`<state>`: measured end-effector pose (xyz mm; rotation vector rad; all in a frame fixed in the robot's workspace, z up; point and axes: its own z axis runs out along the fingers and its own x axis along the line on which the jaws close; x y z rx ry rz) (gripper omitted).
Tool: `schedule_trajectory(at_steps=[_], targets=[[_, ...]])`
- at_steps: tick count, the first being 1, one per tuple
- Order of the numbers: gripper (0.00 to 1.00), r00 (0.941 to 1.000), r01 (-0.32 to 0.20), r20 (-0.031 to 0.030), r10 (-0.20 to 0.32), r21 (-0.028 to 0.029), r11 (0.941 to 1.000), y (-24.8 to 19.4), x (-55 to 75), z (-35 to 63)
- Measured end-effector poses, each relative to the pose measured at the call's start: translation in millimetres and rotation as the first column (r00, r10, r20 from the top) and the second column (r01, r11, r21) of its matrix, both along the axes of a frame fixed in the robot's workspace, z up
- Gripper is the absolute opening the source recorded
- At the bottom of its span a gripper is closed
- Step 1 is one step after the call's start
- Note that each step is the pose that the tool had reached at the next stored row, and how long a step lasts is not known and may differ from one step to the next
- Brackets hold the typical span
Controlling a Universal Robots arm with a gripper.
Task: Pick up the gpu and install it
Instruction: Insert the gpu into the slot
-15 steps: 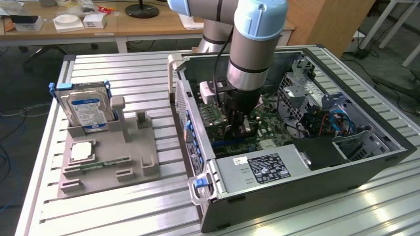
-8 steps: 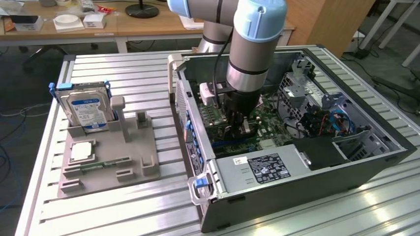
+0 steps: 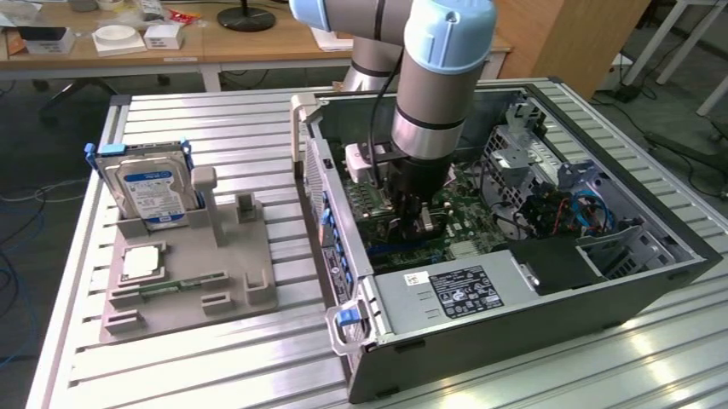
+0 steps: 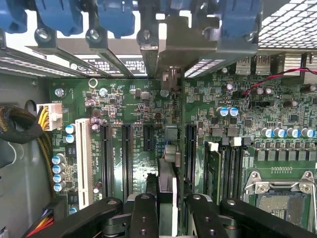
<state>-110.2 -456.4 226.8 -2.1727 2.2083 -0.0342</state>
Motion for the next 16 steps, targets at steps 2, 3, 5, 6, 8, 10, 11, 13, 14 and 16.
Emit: schedule_trajectory(at_steps=[2, 3, 5, 6, 8, 10, 11, 13, 14, 16], targets=[[0.27, 1.0, 0.0, -0.0001, 0.0, 0.0, 1.0, 0.0, -0.1, 0.0], [0.27, 1.0, 0.0, -0.0002, 0.0, -0.0001, 1.0, 0.0, -0.2, 0.1], [0.27, 1.0, 0.0, -0.0003, 0.0, -0.0002, 1.0, 0.0, -0.3, 0.1], [0.27, 1.0, 0.0, -0.0004, 0.0, -0.0003, 1.0, -0.1, -0.3, -0.1], [0.27, 1.0, 0.0, -0.0004, 0.0, -0.0008, 1.0, -0.1, -0.2, -2.4], [0.27, 1.0, 0.0, -0.0007, 0.0, -0.0008, 1.0, -0.1, -0.2, -2.9], [0.27, 1.0, 0.0, -0.0006, 0.0, -0.0006, 1.0, -0.1, -0.3, -3.0], [0.27, 1.0, 0.0, -0.0003, 0.0, -0.0002, 1.0, 0.0, -0.2, -3.2], [0.27, 1.0, 0.0, -0.0003, 0.0, -0.0002, 1.0, 0.0, -0.2, -3.2], [0.27, 1.0, 0.0, -0.0003, 0.0, -0.0002, 1.0, 0.0, -0.3, -3.2]])
